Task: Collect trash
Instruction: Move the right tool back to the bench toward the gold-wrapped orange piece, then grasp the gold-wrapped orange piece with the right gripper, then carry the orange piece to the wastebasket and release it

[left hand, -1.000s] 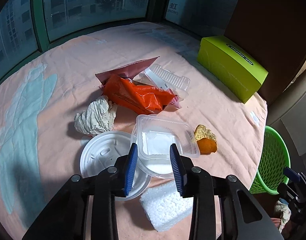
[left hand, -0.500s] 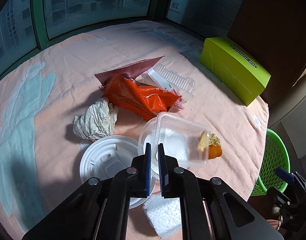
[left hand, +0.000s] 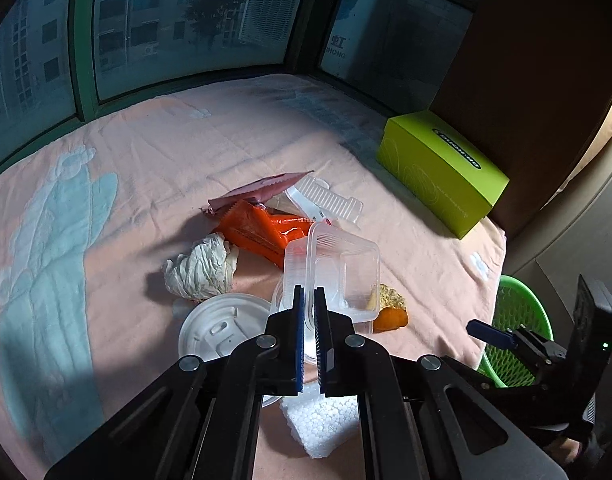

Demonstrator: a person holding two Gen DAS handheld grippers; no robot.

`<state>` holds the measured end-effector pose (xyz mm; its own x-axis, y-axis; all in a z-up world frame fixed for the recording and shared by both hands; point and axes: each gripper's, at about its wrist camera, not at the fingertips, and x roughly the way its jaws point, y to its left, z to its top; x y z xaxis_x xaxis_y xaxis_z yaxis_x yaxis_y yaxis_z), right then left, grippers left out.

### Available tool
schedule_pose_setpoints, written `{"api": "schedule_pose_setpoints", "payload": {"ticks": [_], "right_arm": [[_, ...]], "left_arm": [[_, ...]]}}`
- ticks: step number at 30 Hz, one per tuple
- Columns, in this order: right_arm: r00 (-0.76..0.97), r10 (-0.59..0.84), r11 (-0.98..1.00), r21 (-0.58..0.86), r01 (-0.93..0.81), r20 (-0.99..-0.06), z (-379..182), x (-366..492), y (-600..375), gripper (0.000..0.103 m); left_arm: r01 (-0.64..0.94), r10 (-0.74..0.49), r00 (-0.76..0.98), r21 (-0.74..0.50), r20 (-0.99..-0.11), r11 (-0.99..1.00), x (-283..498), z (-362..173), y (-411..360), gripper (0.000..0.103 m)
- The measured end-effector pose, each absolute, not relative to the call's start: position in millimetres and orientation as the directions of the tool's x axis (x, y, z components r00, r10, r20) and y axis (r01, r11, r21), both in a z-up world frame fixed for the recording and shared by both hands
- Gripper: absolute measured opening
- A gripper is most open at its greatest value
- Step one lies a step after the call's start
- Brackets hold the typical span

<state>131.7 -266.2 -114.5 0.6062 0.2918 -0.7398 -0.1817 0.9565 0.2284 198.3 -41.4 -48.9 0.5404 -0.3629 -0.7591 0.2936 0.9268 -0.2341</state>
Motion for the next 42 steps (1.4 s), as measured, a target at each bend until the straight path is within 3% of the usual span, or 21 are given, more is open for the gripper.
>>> {"api": "schedule_pose_setpoints", "payload": {"ticks": [20, 24, 33, 42], "right_arm": [[0.507, 0.393, 0.892, 0.183, -0.413, -0.767, -142.6, 192.6, -247.4, 0.057], [0.509, 0.396, 0.887, 0.175, -0.427, -0.764, -141.1, 192.5, -243.3, 0.044], [0.544, 0.39, 0.904, 0.196, -0.381, -0.743, -131.4, 178.5, -250.5, 0.028], [0.591, 0.366, 0.928, 0.234, -0.29, -0.719, -118.5, 156.6, -276.8, 0.027]], "left_arm": [[0.232, -0.356, 0.535, -0.272, -0.766, 0.934, 202.9, -52.3, -12.6, 0.005], [0.23, -0.355, 0.534, -0.272, -0.768, 0.934, 203.5, -53.4, -12.4, 0.005], [0.254, -0.372, 0.536, -0.276, -0.758, 0.927, 200.5, -47.5, -21.4, 0.005], [0.31, -0.414, 0.525, -0.286, -0.743, 0.907, 193.2, -36.9, -46.6, 0.005]]}}
